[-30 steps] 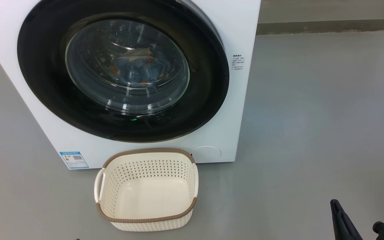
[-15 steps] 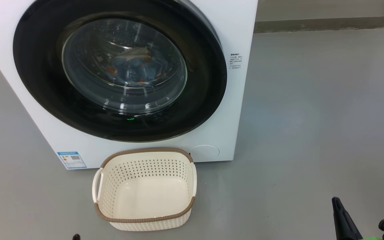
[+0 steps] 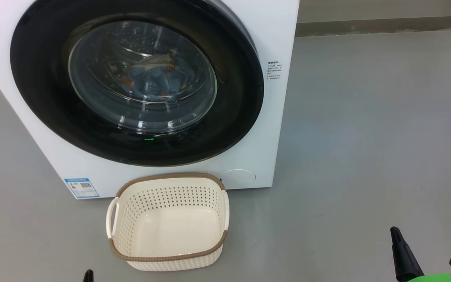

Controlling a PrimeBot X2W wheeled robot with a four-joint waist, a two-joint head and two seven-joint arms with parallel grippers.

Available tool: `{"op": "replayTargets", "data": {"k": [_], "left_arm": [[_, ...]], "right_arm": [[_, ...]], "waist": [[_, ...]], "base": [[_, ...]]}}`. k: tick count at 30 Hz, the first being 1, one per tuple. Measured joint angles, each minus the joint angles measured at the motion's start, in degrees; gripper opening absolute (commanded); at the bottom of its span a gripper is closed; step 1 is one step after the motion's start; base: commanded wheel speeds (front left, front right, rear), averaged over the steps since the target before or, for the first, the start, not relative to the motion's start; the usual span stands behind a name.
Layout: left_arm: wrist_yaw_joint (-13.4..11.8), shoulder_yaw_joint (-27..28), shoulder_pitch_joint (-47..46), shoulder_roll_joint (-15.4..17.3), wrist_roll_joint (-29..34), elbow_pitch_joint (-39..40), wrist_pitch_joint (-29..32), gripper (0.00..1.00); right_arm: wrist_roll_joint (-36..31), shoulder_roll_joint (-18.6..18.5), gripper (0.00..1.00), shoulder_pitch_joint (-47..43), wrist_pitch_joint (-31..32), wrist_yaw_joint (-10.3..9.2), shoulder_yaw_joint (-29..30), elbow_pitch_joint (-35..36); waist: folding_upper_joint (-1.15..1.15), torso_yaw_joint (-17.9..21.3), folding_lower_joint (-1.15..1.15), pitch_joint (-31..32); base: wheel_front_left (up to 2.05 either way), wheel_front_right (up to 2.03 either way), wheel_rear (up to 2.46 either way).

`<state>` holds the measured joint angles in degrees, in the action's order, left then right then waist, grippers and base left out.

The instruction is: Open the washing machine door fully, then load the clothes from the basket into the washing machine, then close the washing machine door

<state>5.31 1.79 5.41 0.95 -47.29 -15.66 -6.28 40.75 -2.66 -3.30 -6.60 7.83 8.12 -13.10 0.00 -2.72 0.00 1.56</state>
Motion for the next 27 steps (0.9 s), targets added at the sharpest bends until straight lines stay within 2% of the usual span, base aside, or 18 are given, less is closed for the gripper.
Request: {"op": "replayTargets", "data": {"k": [27], "left_arm": [[0.5, 0.9, -2.5, 0.2, -14.8, 0.0, 4.3, 0.0]], "right_arm": [[17.1, 0.1, 0.0, 2.2, 4.3, -0.01, 0.0, -0.8]], "waist": [[0.0, 0.9, 0.0, -0.6]], "base": [[0.0, 0.0, 0.0]]}}
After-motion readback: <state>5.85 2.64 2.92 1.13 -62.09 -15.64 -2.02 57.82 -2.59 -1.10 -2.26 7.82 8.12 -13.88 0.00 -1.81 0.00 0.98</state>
